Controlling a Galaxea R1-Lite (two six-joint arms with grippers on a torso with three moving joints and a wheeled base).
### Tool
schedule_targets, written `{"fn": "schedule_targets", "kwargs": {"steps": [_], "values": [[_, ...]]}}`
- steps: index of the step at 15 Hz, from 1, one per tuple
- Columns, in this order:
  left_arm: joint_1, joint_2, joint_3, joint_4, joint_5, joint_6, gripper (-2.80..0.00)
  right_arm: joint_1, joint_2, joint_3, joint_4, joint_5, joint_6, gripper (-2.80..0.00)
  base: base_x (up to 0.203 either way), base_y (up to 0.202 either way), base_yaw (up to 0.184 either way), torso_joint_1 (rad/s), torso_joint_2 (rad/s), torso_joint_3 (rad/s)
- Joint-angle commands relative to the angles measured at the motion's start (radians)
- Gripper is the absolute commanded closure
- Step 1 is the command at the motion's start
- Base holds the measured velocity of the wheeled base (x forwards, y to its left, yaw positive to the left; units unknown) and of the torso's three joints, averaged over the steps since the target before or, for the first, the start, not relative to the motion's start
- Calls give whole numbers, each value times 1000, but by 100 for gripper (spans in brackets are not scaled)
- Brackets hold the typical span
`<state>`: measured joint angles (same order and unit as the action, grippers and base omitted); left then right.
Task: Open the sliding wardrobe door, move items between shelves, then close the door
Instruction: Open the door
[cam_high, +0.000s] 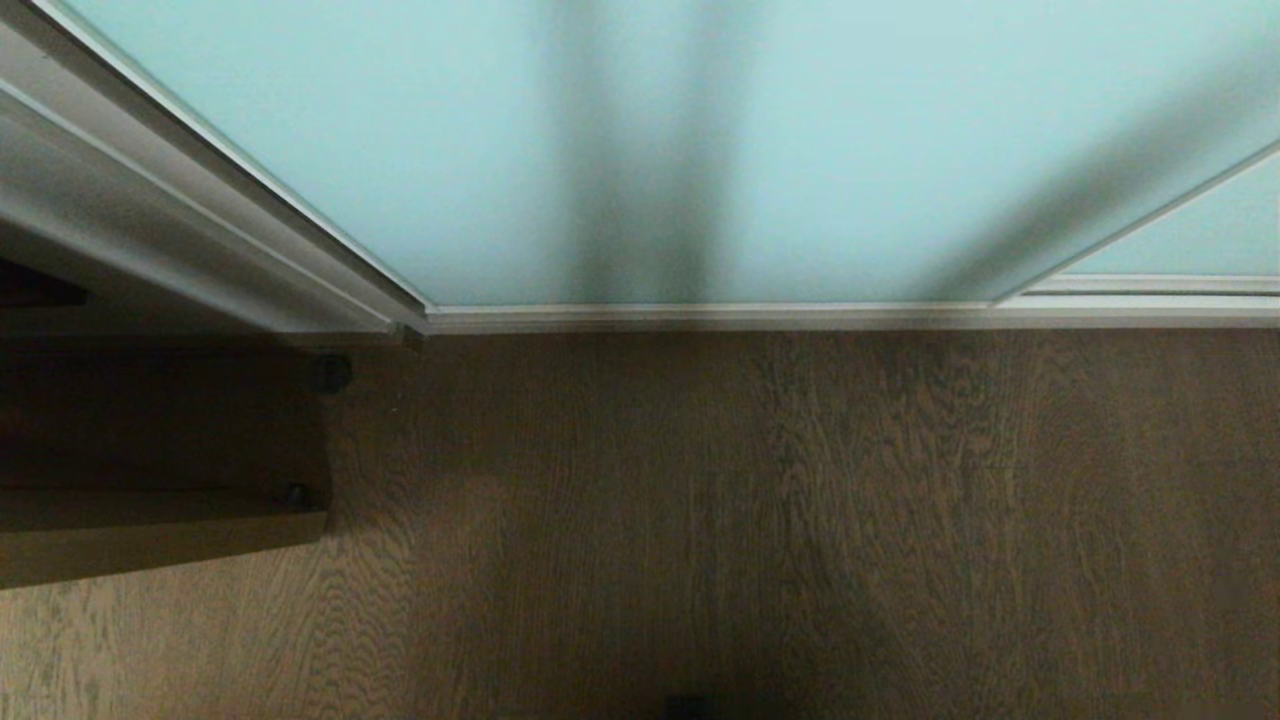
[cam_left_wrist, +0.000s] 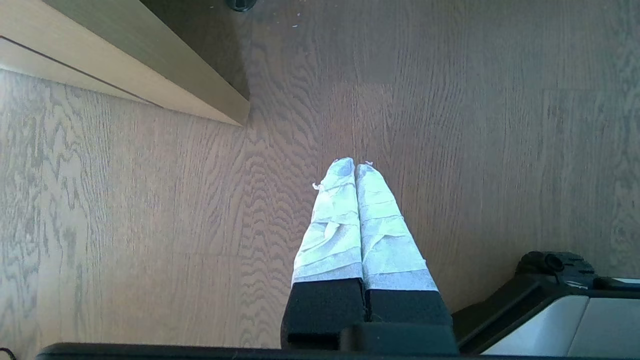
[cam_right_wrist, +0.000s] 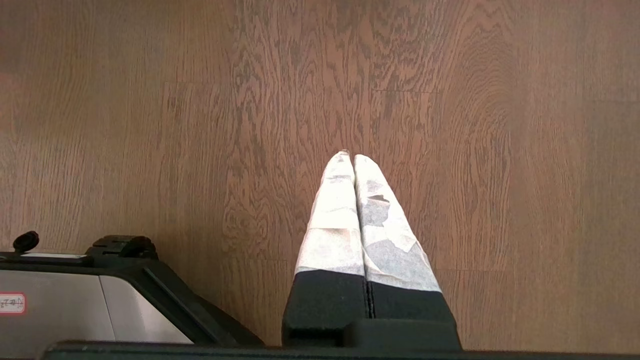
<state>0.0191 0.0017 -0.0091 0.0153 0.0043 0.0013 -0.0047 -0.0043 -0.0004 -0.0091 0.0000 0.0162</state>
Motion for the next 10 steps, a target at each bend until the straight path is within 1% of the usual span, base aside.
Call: {"fn": "schedule_targets", "kwargs": {"steps": [1,10], "values": [[-1,0,0,0,0,0,0,0,3,2,3,0,1,0,0,0,0,0,0,0],[1,0,0,0,0,0,0,0,3,0,3,0,1,0,0,0,0,0,0,0]]}}
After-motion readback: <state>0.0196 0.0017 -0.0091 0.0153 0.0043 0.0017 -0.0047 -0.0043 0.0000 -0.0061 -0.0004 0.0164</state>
